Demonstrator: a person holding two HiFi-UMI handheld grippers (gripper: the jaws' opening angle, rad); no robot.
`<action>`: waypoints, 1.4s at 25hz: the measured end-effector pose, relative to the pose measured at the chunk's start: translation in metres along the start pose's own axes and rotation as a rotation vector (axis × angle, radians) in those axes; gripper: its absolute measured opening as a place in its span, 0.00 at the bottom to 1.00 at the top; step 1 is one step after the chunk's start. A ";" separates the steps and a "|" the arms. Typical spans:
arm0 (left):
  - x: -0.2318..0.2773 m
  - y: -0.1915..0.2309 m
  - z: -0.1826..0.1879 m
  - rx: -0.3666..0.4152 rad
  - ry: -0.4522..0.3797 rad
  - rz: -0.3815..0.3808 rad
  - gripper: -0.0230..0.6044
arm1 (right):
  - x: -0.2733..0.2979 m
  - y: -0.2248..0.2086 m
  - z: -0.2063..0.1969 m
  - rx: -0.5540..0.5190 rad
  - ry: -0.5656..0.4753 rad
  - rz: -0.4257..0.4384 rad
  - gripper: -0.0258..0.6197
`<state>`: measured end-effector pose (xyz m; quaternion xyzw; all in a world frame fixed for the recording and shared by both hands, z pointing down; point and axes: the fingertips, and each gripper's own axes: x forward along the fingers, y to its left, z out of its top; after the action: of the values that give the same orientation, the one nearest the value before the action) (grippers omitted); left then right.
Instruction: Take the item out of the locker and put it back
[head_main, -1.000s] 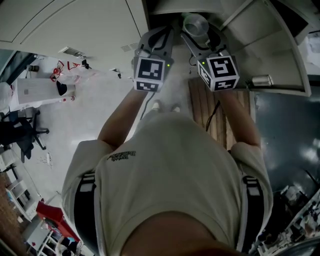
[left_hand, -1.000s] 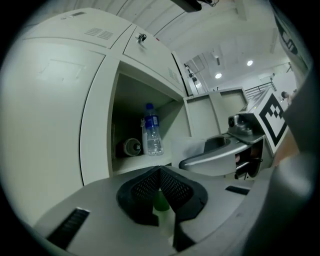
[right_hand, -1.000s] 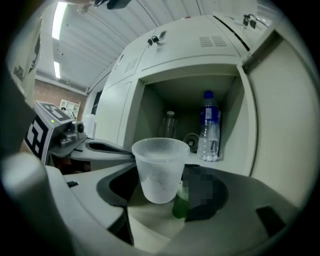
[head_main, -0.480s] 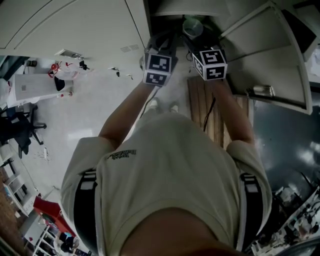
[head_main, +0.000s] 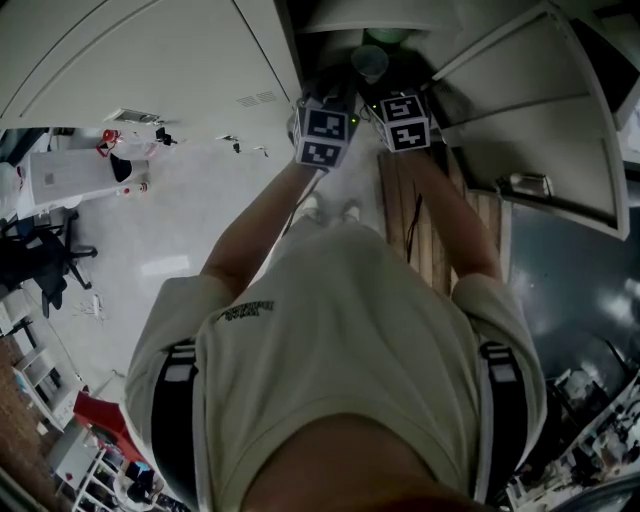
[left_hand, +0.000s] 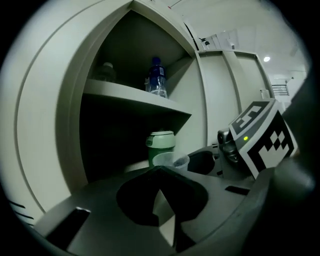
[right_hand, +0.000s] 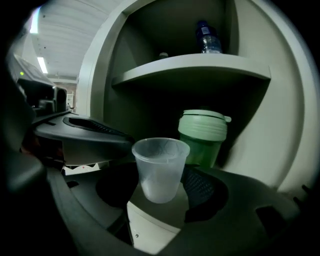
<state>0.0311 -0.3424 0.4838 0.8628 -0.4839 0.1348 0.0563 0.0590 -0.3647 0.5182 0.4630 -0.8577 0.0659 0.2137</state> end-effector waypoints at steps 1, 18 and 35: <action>0.001 0.001 -0.004 -0.007 0.008 0.002 0.06 | 0.002 0.000 -0.002 0.004 0.003 -0.001 0.48; 0.003 0.004 -0.031 -0.034 0.074 0.007 0.06 | 0.013 -0.003 -0.019 0.084 0.013 0.019 0.50; -0.017 0.008 -0.007 -0.067 0.033 0.017 0.06 | -0.014 -0.003 0.006 0.115 -0.044 0.034 0.61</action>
<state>0.0142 -0.3311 0.4857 0.8540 -0.4944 0.1333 0.0921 0.0664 -0.3580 0.5064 0.4611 -0.8648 0.1087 0.1666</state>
